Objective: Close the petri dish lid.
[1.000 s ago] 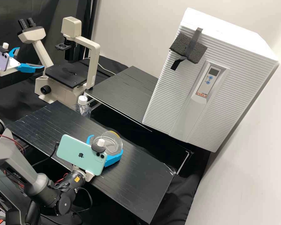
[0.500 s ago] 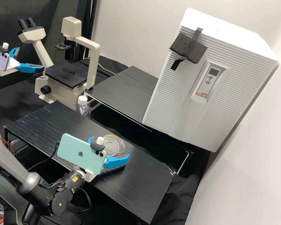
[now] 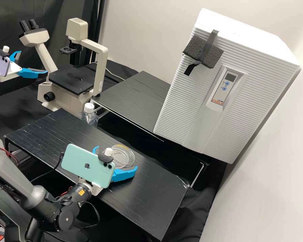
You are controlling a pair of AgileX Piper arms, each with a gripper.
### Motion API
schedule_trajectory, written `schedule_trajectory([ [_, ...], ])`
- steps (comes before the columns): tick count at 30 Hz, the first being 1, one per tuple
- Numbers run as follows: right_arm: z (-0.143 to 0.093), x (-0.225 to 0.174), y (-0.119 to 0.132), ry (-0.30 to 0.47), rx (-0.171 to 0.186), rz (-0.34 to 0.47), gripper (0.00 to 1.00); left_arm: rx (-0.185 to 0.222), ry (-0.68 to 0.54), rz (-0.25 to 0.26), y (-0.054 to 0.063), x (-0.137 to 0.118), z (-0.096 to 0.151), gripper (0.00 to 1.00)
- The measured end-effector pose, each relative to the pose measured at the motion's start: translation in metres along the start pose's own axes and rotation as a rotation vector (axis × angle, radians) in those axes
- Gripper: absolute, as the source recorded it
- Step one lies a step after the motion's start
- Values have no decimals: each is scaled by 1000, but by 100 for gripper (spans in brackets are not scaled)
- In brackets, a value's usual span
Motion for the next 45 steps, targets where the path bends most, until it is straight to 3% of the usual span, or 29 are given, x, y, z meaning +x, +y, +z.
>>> schedule_trajectory([
  [5, 0, 4, -5, 25, 23, -44, 100, 0, 0, 0, 0, 0, 0, 100],
  [17, -1, 7, -7, 42, 17, -58, 100, 0, 0, 0, 0, 0, 0, 100],
  [18, -1, 7, -7, 43, 19, -59, 0, 0, 0, 0, 0, 0, 0, 100],
  [37, 3, 13, -7, 45, 48, -41, 0, 0, 0, 0, 0, 0, 0, 100],
  [38, 3, 13, -7, 44, 50, -41, 100, 0, 0, 0, 0, 0, 0, 100],
  [45, 6, 14, -8, 39, 41, -46, 100, 0, 0, 0, 0, 0, 0, 100],
])
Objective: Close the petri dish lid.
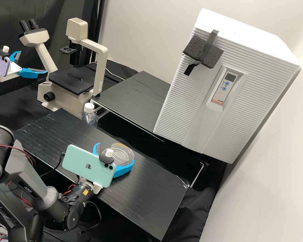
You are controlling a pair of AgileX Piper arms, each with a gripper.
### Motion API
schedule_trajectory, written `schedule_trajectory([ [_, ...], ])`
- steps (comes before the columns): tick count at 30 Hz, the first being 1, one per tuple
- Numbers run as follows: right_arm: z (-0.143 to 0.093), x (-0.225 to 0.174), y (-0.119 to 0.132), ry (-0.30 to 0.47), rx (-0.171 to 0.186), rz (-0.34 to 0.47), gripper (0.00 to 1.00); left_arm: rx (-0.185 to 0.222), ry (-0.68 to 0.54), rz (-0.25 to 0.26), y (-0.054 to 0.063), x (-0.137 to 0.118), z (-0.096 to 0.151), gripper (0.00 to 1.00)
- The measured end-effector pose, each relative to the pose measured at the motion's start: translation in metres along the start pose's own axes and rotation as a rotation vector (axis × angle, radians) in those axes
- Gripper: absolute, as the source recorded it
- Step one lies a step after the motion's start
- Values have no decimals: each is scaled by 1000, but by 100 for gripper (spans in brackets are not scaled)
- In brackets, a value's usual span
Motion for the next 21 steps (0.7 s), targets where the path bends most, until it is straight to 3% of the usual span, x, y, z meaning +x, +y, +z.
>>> schedule_trajectory([
  [21, -4, -1, 2, 20, -11, 21, 100, 0, 0, 0, 0, 0, 0, 100],
])
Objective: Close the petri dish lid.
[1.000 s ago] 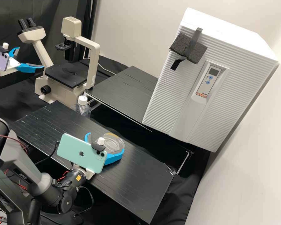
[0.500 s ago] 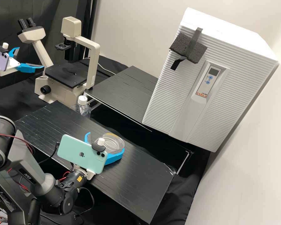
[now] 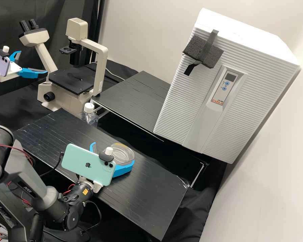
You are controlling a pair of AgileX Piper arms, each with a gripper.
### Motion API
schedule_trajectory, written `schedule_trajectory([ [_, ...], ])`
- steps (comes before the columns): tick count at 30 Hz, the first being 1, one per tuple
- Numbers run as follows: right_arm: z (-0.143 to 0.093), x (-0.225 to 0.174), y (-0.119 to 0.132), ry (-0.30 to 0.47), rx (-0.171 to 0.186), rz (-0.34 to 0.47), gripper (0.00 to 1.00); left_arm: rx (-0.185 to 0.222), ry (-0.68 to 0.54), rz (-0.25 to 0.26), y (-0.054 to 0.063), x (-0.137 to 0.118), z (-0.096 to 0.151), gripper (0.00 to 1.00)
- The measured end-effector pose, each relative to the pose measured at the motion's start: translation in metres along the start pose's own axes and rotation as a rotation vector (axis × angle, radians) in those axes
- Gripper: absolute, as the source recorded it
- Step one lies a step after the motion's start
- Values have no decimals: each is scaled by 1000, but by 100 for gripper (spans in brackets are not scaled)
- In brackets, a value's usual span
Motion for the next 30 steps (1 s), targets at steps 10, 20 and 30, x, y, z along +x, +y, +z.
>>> schedule_trajectory([
  [10, -2, -1, 1, 2, 0, 3, 100, 0, 0, 0, 0, 0, 0, 100],
  [20, 0, -2, 1, -6, 1, 7, 100, 0, 0, 0, 0, 0, 0, 100],
  [30, 0, -11, 15, -63, 42, 141, 100, 0, 0, 0, 0, 0, 0, 100],
])
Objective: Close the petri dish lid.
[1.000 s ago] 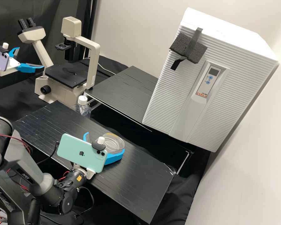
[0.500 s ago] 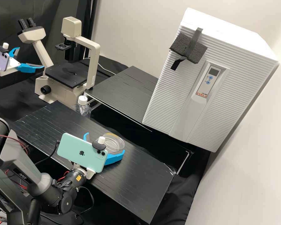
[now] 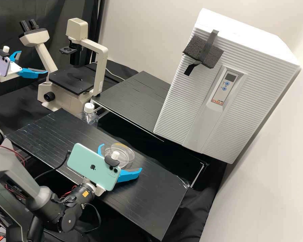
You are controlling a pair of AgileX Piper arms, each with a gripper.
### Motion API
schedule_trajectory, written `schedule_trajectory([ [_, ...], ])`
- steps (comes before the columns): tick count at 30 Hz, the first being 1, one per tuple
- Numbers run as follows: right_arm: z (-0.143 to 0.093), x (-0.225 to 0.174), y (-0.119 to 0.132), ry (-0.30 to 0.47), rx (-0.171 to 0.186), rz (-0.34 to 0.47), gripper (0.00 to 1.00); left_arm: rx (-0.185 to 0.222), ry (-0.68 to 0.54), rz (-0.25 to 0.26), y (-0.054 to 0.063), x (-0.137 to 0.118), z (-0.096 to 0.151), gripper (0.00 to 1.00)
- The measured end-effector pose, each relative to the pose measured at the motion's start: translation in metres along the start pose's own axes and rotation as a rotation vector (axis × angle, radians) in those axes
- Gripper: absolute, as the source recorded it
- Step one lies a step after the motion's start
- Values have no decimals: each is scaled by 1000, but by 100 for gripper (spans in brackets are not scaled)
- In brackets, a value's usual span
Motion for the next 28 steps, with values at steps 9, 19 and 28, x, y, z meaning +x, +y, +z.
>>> schedule_trajectory([
  [9, -14, 1, 3, 53, -15, 57, 100, 0, 0, 0, 0, 0, 0, 100],
  [19, -15, 5, 4, 71, 28, 90, 100, 0, 0, 0, 0, 0, 0, 100],
  [28, -9, 6, 9, 35, 81, 143, 100, 0, 0, 0, 0, 0, 0, 100],
])
